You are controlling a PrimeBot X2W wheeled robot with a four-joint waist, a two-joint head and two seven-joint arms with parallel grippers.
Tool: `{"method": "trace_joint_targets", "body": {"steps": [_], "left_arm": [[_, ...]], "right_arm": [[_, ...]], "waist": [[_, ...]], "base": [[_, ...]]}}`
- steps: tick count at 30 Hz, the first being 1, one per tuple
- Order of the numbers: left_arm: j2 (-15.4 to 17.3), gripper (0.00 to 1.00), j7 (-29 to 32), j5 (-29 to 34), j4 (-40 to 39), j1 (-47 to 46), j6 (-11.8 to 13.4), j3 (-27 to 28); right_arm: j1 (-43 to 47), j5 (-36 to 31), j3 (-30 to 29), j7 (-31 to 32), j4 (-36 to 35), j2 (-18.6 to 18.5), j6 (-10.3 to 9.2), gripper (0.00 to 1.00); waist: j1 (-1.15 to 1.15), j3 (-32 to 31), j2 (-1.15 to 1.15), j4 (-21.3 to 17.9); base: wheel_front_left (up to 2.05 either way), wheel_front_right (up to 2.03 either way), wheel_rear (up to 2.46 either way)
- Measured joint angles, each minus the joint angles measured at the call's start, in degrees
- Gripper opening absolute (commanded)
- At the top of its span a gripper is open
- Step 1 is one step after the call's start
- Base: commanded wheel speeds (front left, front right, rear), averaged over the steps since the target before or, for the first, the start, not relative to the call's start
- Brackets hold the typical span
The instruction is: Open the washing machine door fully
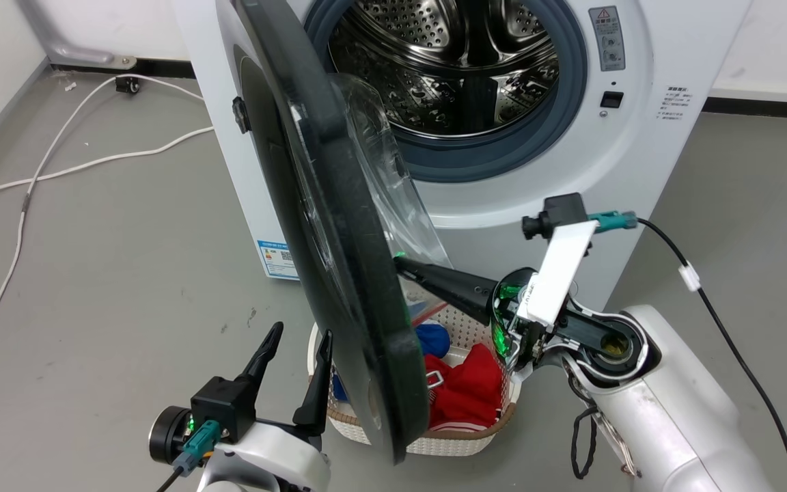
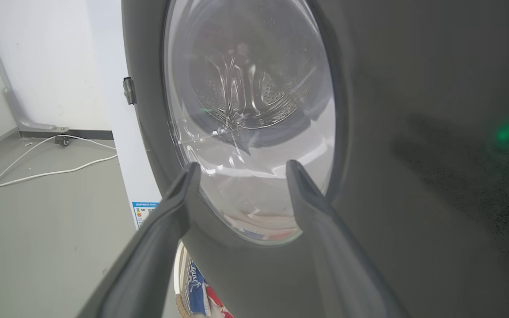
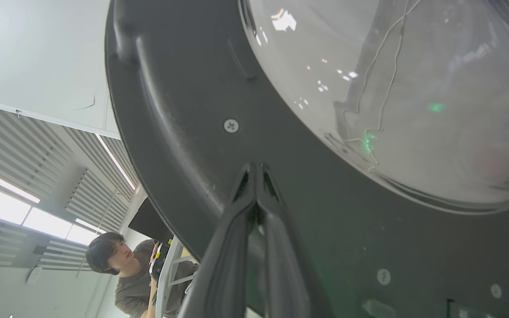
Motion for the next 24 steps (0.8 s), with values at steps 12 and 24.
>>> {"method": "trace_joint_targets", "body": {"steps": [12,24], "left_arm": [[1.19,1.0,0.0,-0.07,0.13,1.11,0.41,0.0],[3.25,1.0,0.34,-1.01,-1.04,2.61,1.21,0.88]], "right_arm": [[7.91,-11.79,-7.1,-25.31,-4.33,-4.72,0.0,0.0],[21.99,-36.17,-20.13,-49.6,-8.32,-12.66,0.0,1.0]], "waist": [[0.0,-1.88,0.0,-2.21],[0.01,-2.81,0.0,-5.85]], "base": [[0.0,0.0,0.0],[0.0,0.0,0.0]]}}
